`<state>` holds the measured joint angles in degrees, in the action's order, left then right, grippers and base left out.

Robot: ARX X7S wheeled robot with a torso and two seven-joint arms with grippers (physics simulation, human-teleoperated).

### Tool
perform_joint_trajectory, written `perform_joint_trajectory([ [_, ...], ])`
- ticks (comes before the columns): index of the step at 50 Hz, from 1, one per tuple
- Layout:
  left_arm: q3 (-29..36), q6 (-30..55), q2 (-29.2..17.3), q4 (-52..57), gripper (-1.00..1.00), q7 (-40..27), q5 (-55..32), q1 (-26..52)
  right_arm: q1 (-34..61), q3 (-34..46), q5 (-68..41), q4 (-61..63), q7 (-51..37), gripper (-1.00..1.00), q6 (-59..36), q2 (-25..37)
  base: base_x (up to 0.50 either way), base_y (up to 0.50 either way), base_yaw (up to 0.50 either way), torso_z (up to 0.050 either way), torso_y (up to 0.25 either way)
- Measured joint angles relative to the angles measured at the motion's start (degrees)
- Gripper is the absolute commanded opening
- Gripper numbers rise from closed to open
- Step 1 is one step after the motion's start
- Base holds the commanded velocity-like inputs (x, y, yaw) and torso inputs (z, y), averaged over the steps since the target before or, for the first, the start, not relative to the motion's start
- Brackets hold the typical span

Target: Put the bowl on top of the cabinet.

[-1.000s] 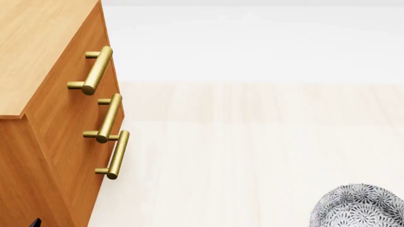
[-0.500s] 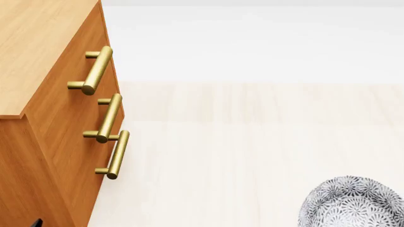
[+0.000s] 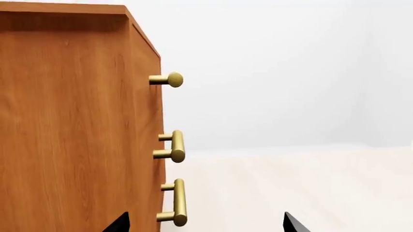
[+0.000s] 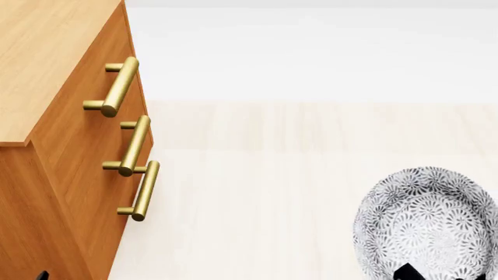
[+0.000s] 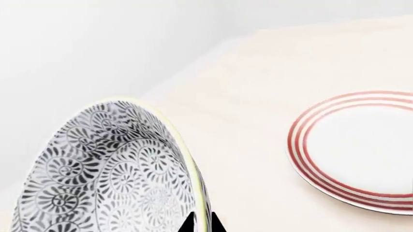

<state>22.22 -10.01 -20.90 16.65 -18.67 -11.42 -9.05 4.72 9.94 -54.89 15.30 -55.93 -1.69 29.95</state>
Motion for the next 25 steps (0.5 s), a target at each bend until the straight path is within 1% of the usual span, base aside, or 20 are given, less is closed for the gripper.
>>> perform_joint_trajectory([
  [6,0.19,0.41,-0.83,1.42,1.00,0.86,-1.39,-0.12,4.11,1.74,0.38,0.60,-2.33,-1.00,-4.37,1.10,0.00,0.00,0.00,0.000,0.000],
  [10,0.60,2.28,-1.43,2.85,1.00,1.31,-2.07,0.67,7.05,3.02,0.57,0.49,-3.52,-1.00,-7.19,1.44,0.00,0.00,0.00,0.000,0.000],
  [25,3.07,14.99,-4.18,12.43,1.00,3.05,-5.21,6.53,15.91,7.92,2.66,0.45,-6.52,-1.00,-15.43,1.83,0.00,0.00,0.00,0.000,0.001],
])
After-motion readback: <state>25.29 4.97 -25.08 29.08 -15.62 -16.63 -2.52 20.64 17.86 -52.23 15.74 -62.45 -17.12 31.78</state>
